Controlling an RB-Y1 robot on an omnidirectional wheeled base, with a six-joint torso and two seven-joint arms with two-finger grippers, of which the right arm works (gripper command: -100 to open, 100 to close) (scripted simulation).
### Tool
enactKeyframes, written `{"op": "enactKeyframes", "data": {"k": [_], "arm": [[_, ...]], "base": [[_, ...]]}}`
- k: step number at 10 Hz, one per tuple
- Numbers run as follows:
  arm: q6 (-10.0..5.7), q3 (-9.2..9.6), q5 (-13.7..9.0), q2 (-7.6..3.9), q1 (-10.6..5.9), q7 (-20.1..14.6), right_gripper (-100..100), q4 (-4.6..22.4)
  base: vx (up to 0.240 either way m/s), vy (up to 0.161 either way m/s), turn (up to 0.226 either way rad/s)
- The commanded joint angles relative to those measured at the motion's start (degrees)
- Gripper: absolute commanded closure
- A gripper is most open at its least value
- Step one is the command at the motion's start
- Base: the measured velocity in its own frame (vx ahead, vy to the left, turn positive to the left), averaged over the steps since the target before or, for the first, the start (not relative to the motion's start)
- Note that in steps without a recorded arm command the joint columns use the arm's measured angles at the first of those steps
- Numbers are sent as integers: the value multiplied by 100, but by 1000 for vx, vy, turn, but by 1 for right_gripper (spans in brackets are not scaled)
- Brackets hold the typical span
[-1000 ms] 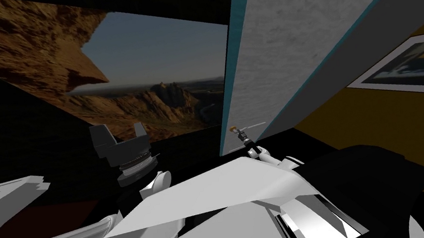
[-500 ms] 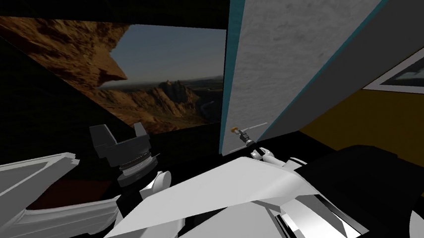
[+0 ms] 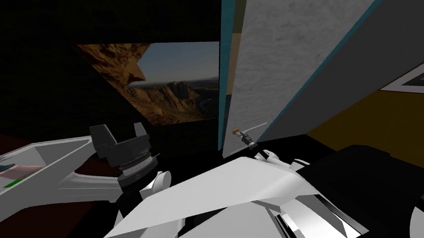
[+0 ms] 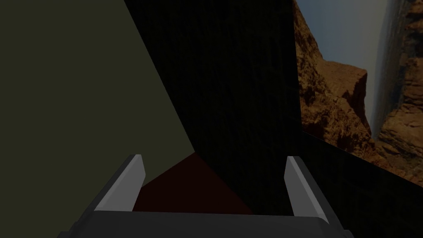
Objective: Pull the door open
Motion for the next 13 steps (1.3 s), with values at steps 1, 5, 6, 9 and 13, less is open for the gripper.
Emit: {"op": "enactKeyframes", "data": {"k": [1,5,6,9,13], "arm": [[0,0,0,0,0,0,100,0],[-501,174,-83,-185,225,-131,100,166],[-624,214,-104,-233,278,-161,100,206],[-892,301,-152,-337,392,-226,100,293],[-1059,383,-179,-370,501,-258,100,354]], "base": [[-83,-27,23],[-180,-86,200],[-215,-73,177],[-212,-77,161],[-160,-70,130]]}}
